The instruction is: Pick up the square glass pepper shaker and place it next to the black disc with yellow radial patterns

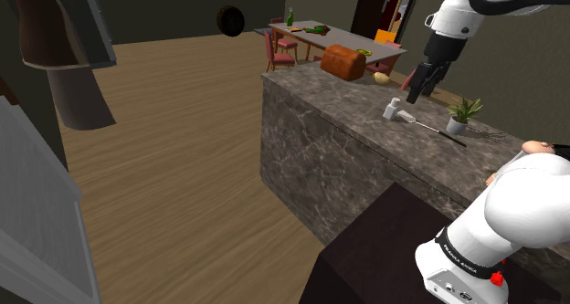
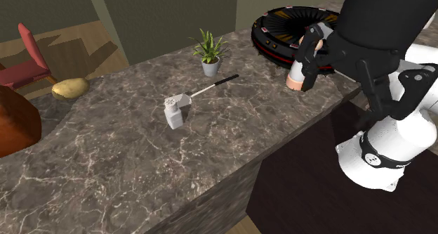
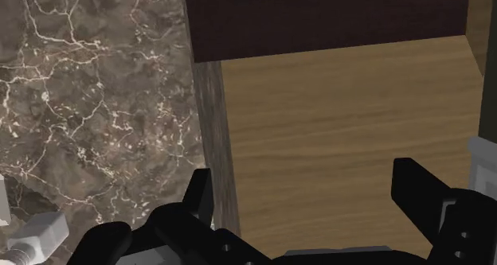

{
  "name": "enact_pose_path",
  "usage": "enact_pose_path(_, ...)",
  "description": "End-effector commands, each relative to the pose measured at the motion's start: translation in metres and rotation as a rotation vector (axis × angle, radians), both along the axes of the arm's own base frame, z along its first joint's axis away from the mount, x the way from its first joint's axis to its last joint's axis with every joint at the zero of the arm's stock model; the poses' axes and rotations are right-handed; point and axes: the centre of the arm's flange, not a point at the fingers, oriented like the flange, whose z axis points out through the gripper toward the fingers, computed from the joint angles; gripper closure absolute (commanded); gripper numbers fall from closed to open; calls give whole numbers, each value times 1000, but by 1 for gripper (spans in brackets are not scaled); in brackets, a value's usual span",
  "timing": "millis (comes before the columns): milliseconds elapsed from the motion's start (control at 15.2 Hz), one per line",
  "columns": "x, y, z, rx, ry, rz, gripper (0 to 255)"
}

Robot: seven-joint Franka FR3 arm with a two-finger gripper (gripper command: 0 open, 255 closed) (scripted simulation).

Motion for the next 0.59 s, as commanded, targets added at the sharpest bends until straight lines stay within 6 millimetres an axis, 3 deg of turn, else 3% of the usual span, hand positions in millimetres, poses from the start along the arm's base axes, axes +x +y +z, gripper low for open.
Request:
enact_pose_path(0, 5, -23, -12, -3, -18, 6, 0)
enact_pose_path(528, 27, -111, -61, -7, -86, 23, 0)
